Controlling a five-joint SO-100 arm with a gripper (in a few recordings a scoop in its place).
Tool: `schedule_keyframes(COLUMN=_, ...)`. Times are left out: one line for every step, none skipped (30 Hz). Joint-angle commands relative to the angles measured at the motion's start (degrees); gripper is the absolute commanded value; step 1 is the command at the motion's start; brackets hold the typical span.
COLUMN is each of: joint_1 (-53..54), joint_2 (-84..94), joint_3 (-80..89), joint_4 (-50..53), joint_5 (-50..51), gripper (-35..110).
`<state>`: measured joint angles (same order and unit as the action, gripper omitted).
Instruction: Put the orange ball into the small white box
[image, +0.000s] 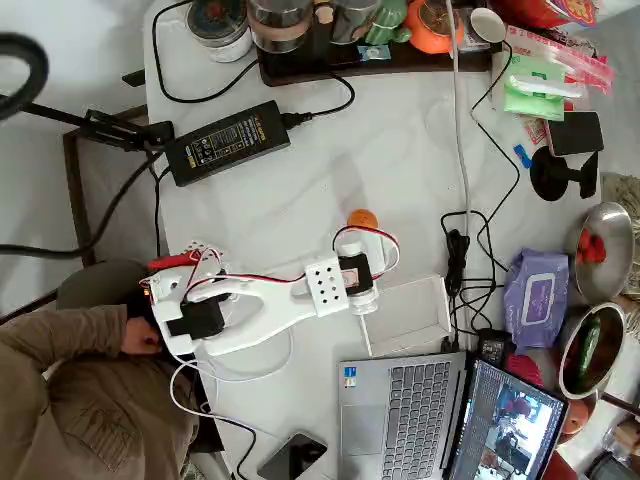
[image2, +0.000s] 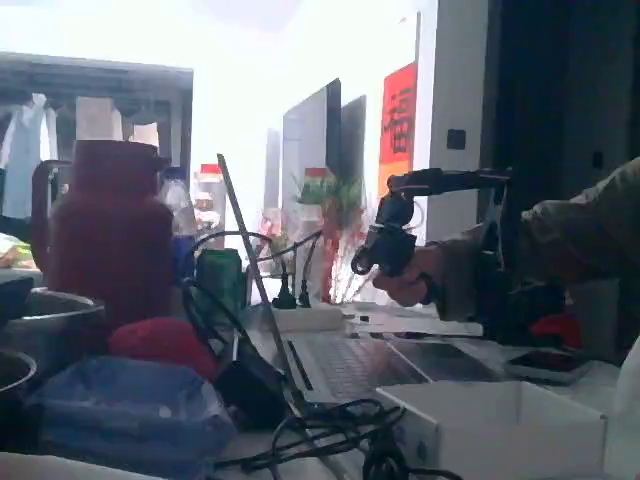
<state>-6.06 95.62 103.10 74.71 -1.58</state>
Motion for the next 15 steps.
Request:
schedule_keyframes(joint_1=-0.6, joint_2=0.8, joint_3=0.0, joint_4=0.0, joint_5=-0.9, gripper=34)
schedule_keyframes(joint_1=-0.7, joint_2=0.8, joint_3=0.0, joint_4=0.0, joint_5=-0.9, gripper=34)
schedule_keyframes(joint_1=-0.7, joint_2=0.8, joint_3=0.0, joint_4=-0.1, joint_5=-0.9, gripper=34)
schedule_keyframes(joint_1=-1.2, joint_2=0.8, joint_3=0.0, joint_4=-0.1, joint_5=-0.9, gripper=34)
schedule_keyframes(joint_1=-2.1, joint_2=0.8, joint_3=0.0, joint_4=-0.1, joint_5=-0.9, gripper=34)
schedule_keyframes(joint_1=-3.2, joint_2=0.8, joint_3=0.0, joint_4=-0.1, joint_5=-0.9, gripper=34)
schedule_keyframes(joint_1=-4.7, joint_2=0.7, joint_3=0.0, joint_4=-0.1, joint_5=-0.9, gripper=34)
schedule_keyframes(joint_1=-6.3, joint_2=0.7, joint_3=0.0, joint_4=-0.1, joint_5=-0.9, gripper=34)
schedule_keyframes(joint_1=-8.1, joint_2=0.7, joint_3=0.1, joint_4=-0.1, joint_5=-0.8, gripper=34)
schedule_keyframes(joint_1=-9.7, joint_2=0.6, joint_3=0.1, joint_4=-0.1, joint_5=-0.4, gripper=34)
schedule_keyframes(joint_1=-10.7, joint_2=0.6, joint_3=0.1, joint_4=-0.1, joint_5=0.0, gripper=34)
schedule_keyframes(joint_1=-11.2, joint_2=0.6, joint_3=0.1, joint_4=-0.1, joint_5=0.0, gripper=34)
schedule_keyframes(joint_1=-11.0, joint_2=0.6, joint_3=0.1, joint_4=-0.2, joint_5=0.1, gripper=34)
schedule_keyframes(joint_1=-10.4, joint_2=0.6, joint_3=0.0, joint_4=-0.2, joint_5=0.1, gripper=34)
schedule_keyframes(joint_1=-10.2, joint_2=0.6, joint_3=0.0, joint_4=-0.2, joint_5=-0.1, gripper=34)
